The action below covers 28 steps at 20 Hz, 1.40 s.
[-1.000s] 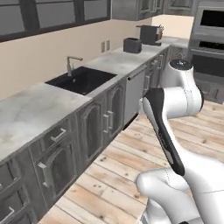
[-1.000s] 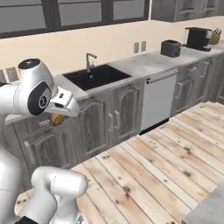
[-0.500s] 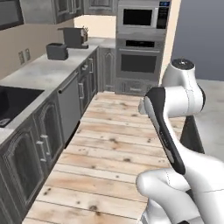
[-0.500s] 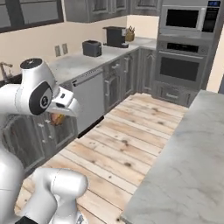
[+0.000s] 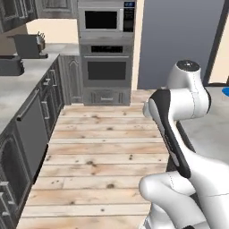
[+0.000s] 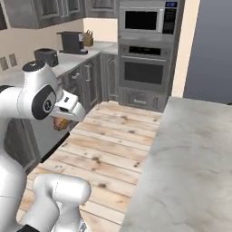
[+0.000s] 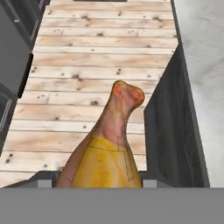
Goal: Take the chicken drumsticks from the pan and place one on each plate on the dining counter.
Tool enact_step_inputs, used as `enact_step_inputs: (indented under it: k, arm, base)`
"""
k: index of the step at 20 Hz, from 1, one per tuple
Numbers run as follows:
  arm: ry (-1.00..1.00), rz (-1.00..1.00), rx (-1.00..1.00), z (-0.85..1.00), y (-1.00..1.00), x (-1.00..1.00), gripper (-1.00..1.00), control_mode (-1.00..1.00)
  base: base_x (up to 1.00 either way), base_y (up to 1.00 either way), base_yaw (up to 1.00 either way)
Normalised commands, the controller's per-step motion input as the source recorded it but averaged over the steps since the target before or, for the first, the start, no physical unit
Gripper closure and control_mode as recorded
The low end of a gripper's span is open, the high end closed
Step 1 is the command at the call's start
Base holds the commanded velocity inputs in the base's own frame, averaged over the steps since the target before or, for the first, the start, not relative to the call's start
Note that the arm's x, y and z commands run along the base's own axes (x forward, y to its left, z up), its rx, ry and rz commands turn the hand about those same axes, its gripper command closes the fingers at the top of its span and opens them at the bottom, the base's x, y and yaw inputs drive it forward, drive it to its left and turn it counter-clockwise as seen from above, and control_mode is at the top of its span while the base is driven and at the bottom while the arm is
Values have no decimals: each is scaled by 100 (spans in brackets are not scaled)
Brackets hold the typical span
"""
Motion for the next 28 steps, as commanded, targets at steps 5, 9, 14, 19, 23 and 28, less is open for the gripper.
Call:
enact_step_inputs:
  k: [5, 9, 14, 19, 23, 28]
  arm:
    - [0, 0, 0, 0, 0, 0, 100, 100]
    - [0, 0, 0, 0, 0, 0, 100, 100]
    - [0, 0, 0, 0, 0, 0, 100, 100]
    - [0, 0, 0, 0, 0, 0, 100, 100]
    - [0, 0, 0, 0, 0, 0, 100, 100]
    - [0, 0, 0, 0, 0, 0, 100, 100]
  base:
    - [100, 55, -26]
    - [100, 64, -26]
    - [100, 45, -40]
    - [100, 45, -59]
    - [100, 45, -55]
    - [100, 41, -53]
